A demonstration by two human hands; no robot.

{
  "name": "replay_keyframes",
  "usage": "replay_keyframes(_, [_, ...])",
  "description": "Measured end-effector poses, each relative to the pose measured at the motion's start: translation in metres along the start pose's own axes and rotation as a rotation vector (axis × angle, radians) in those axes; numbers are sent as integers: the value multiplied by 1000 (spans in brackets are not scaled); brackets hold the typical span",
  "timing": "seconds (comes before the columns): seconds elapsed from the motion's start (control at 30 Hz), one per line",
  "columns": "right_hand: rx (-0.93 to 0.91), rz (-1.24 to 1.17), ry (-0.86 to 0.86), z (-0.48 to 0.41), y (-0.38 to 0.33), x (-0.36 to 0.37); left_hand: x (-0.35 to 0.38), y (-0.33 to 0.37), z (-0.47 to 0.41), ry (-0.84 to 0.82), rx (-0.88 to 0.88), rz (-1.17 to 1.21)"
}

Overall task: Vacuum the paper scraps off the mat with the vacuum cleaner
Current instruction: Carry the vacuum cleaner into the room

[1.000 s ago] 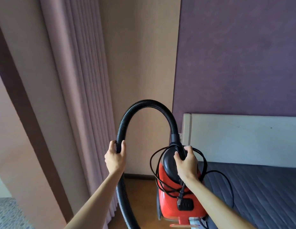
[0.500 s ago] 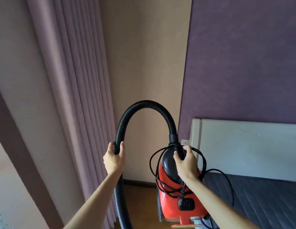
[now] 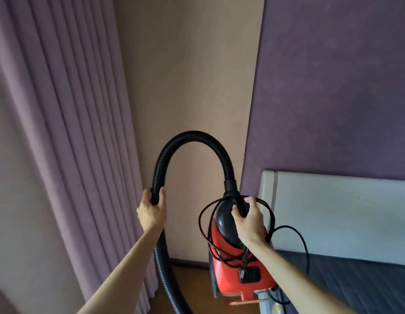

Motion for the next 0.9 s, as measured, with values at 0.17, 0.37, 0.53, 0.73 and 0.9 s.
replay_keyframes(0.17, [-41, -27, -26, -31, 3, 23, 7, -10, -24, 15, -9, -23])
replay_keyframes(0.37, [-70, -34, -83, -54, 3, 61, 3, -36, -45, 50, -23, -15])
replay_keyframes(0.53, [-91, -99, -171, -71, 8, 103, -5, -55, -63, 115, -30, -26])
replay_keyframes(0.73, [-91, -175, -345, -87, 18, 161, -22, -75, -74, 250, -72, -61])
replay_keyframes(0.9, [-109, -234, -507, -90, 33, 205, -36, -100, -67, 393, -137, -106])
Point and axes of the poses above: each hand's wrist, its own z-axis away from the middle knuckle, its own x-axis out of the palm, y = z × x, the point moved 6 cm from there along -z, towards the middle knuckle, and after that the axes turned 5 degrees about -z, right-handed, at the moved point
